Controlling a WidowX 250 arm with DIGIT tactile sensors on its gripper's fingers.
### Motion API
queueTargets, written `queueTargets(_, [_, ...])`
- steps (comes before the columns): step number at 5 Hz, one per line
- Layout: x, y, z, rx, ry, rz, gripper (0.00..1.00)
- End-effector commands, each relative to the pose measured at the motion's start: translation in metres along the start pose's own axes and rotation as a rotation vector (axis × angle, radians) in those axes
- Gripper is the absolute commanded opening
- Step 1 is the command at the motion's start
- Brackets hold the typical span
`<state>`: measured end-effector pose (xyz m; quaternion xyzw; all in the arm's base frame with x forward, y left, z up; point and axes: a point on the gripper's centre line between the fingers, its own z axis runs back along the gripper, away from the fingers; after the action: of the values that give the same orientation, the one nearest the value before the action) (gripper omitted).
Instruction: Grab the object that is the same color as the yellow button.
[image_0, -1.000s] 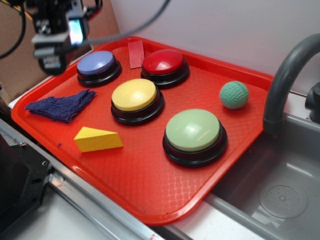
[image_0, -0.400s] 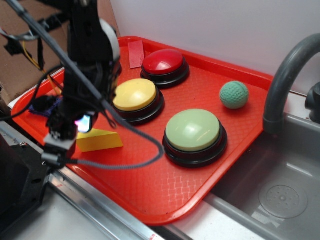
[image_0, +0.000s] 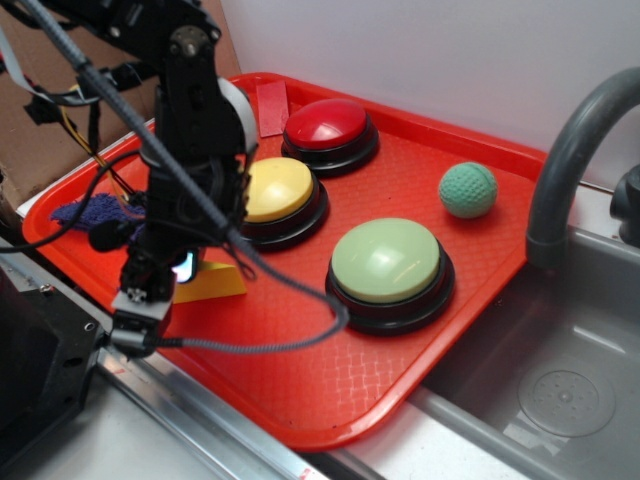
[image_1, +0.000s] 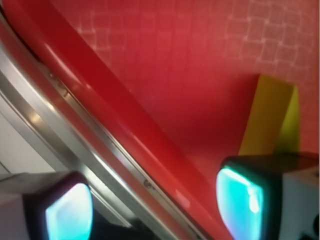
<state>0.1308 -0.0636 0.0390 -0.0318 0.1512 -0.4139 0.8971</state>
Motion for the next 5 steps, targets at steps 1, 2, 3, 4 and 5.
queueTargets(1, [-0.017,0.018,0.046,0.06,-0.163,0.065,1.0])
queueTargets(2, [-0.017,0.027,0.028,0.03,-0.117,0.074,1.0])
queueTargets(3, [-0.019,0.035,0.002,0.032,-0.041,0.085,1.0])
queueTargets(4, [-0.018,0.037,-0.013,0.042,0.005,0.088,1.0])
queueTargets(5, [-0.016,0.039,-0.023,0.022,0.029,0.09,1.0])
